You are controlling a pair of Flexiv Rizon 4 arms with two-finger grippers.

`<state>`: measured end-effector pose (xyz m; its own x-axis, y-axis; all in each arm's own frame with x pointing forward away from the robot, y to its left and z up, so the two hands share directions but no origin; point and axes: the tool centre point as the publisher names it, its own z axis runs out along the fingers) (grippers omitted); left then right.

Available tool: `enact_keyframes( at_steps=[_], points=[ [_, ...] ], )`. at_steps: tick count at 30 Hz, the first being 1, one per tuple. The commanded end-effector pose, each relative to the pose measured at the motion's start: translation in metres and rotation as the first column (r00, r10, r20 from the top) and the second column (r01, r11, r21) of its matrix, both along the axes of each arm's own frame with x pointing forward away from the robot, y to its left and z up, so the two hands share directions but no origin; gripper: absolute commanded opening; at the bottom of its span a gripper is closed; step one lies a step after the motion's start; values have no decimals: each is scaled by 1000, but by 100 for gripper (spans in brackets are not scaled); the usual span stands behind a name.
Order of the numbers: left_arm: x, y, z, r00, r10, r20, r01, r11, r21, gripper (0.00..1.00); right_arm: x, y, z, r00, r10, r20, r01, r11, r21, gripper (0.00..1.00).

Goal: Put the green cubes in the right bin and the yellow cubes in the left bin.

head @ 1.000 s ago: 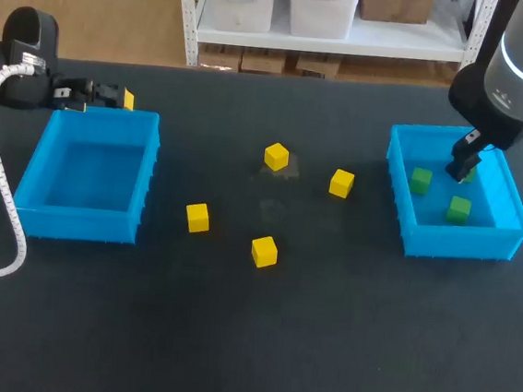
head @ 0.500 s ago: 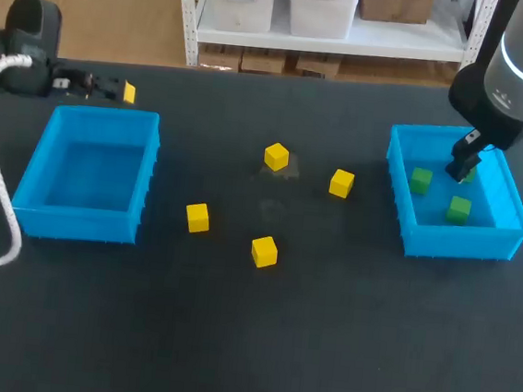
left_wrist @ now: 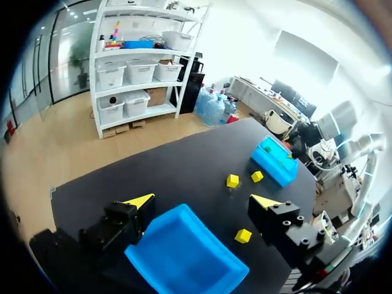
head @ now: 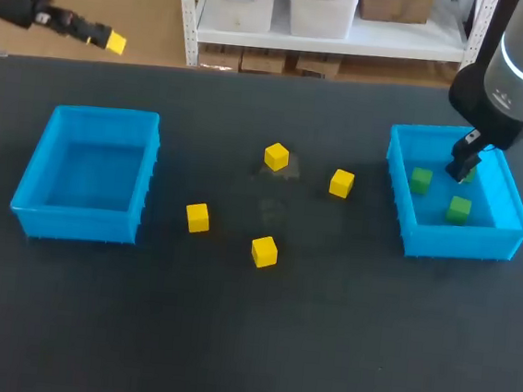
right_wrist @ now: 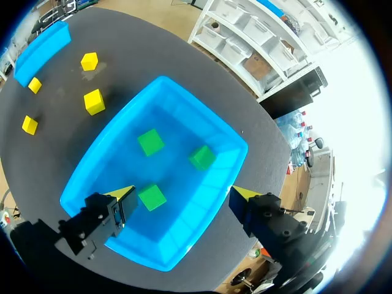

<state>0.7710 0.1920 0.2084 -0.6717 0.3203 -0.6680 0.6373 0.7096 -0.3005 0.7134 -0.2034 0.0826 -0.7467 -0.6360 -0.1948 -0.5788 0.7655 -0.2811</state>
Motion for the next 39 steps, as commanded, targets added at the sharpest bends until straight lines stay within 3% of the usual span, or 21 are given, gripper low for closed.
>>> enact_keyframes(
  at_steps=[1,7,10,22,31,39],
  points=[
    [28,-12,3,993,-93,-66,93,996,6,100,-1,-1,0,1000,0,4,0,1000,1,100],
    [41,-29,7,979,-199,-48,202,976,82,100,-1,-1,0,1000,0,4,0,1000,1,100],
    [47,-38,9,971,-234,-54,238,967,88,100,-1,-1,0,1000,0,4,0,1000,1,100],
    [71,-77,17,928,-351,-125,361,930,67,100,-1,-1,0,1000,0,4,0,1000,1,100],
    [74,-99,11,902,-389,-191,404,914,48,100,-1,-1,0,1000,0,4,0,1000,1,100],
    [69,-121,3,877,-451,-167,476,863,170,100,-1,-1,0,1000,0,4,0,1000,1,100]
  ],
)
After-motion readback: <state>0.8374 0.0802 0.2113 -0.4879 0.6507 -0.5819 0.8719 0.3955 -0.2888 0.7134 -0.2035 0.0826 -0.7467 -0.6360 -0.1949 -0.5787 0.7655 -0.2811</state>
